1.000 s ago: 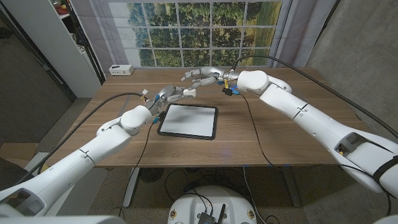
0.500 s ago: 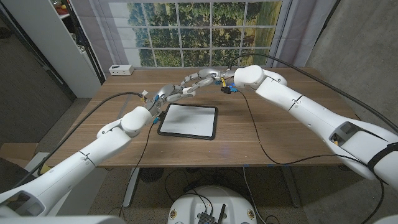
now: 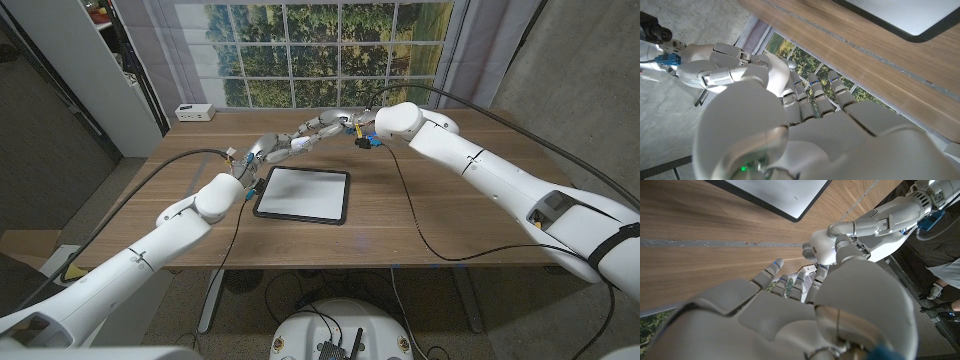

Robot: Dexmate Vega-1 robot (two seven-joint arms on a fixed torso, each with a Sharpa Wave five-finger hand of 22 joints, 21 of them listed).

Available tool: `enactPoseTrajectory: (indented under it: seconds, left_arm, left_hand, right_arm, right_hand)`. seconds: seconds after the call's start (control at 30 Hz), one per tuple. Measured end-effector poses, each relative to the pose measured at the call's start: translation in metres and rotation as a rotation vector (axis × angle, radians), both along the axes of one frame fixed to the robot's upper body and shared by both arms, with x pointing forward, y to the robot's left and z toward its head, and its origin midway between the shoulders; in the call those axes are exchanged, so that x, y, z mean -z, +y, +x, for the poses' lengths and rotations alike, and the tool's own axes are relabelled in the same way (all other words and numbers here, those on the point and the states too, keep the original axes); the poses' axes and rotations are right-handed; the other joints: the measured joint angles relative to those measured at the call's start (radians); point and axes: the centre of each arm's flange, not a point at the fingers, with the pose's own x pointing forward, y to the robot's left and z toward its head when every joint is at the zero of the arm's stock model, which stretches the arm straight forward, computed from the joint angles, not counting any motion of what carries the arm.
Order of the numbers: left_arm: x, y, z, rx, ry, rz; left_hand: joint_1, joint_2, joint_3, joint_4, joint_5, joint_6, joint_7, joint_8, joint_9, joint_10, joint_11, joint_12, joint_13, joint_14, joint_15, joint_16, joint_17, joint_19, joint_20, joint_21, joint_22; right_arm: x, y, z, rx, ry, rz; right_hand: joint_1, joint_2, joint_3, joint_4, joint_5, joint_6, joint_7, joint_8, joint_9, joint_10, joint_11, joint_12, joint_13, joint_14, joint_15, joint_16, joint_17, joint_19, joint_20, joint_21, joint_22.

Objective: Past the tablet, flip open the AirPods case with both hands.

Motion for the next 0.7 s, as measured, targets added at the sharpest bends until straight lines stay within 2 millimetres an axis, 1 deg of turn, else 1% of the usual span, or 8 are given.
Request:
enactPoseTrajectory:
  seconds: [0.1, 0.17, 0.37, 0.43, 0.7]
  left_arm:
    - [0.0006, -0.0002, -0.0003, -0.001, -0.004, -0.003]
    - [0.001, 0.0005, -0.0004, -0.004, -0.007, -0.005]
    - [0.0015, 0.0005, -0.0006, -0.007, -0.01, -0.008]
    - [0.0015, 0.0006, -0.0006, -0.008, -0.011, -0.008]
    - [0.0026, 0.0023, 0.0012, -0.019, -0.003, -0.009]
  left_hand:
    - [0.0, 0.0, 0.0, 0.0, 0.0, 0.001, -0.001, 0.0, -0.002, 0.004, -0.004, 0.0, 0.005, 0.0, 0.0, 0.004, 0.003, 0.002, -0.002, 0.004, 0.0]
    - [0.0, 0.0, 0.0, 0.0, 0.0, 0.005, 0.002, -0.004, -0.003, 0.005, -0.005, 0.0, 0.007, 0.0, 0.0, 0.004, 0.003, 0.003, -0.004, 0.004, 0.0]
    - [-0.001, 0.001, 0.0, 0.0, 0.0, 0.009, -0.001, -0.006, -0.003, 0.006, -0.005, 0.006, 0.015, 0.0, 0.0, 0.004, 0.008, 0.003, -0.004, 0.004, 0.0]
    - [-0.001, 0.001, 0.0, 0.0, 0.0, 0.011, 0.0, -0.008, -0.005, 0.009, -0.005, 0.006, 0.019, 0.0, 0.0, 0.004, 0.011, 0.003, -0.003, 0.004, 0.004]
    - [-0.001, 0.001, -0.003, 0.003, 0.0, 0.012, -0.001, -0.015, -0.006, 0.006, -0.003, 0.006, 0.032, -0.001, 0.001, 0.004, 0.017, 0.003, -0.004, 0.007, 0.005]
  right_arm:
    - [-0.0005, -0.0007, 0.0009, 0.005, 0.001, 0.0]
    - [-0.0005, -0.0014, 0.0017, 0.008, 0.002, 0.001]
    - [-0.0002, -0.0032, 0.0038, 0.016, 0.004, 0.004]
    - [-0.0001, -0.0038, 0.0046, 0.018, 0.005, 0.004]
    - [-0.0024, -0.0063, 0.0082, 0.021, 0.018, 0.01]
  right_hand:
    - [0.001, 0.007, 0.0, 0.0, 0.0, 0.037, -0.001, 0.014, 0.002, 0.023, 0.002, 0.003, -0.002, 0.01, 0.004, 0.005, 0.0, 0.005, -0.005, 0.0, 0.0]
    - [0.003, 0.011, -0.003, -0.003, 0.0, 0.058, -0.001, 0.02, 0.006, 0.041, -0.001, 0.012, -0.003, 0.021, 0.002, 0.006, 0.0, 0.011, -0.002, 0.0, 0.0]
    - [0.008, 0.016, -0.003, -0.003, -0.004, 0.117, -0.02, 0.048, 0.022, 0.074, -0.017, 0.022, 0.0, 0.049, 0.001, 0.013, -0.004, 0.026, -0.004, 0.0, 0.0]
    - [0.008, 0.016, -0.005, -0.005, -0.004, 0.131, -0.024, 0.054, 0.028, 0.081, -0.02, 0.022, 0.0, 0.058, 0.002, 0.013, -0.005, 0.025, -0.004, 0.0, 0.0]
    - [0.008, 0.016, -0.007, -0.007, -0.004, 0.135, -0.022, 0.061, 0.039, 0.086, -0.018, 0.022, 0.0, 0.06, 0.001, 0.013, -0.005, 0.025, -0.004, 0.0, 0.0]
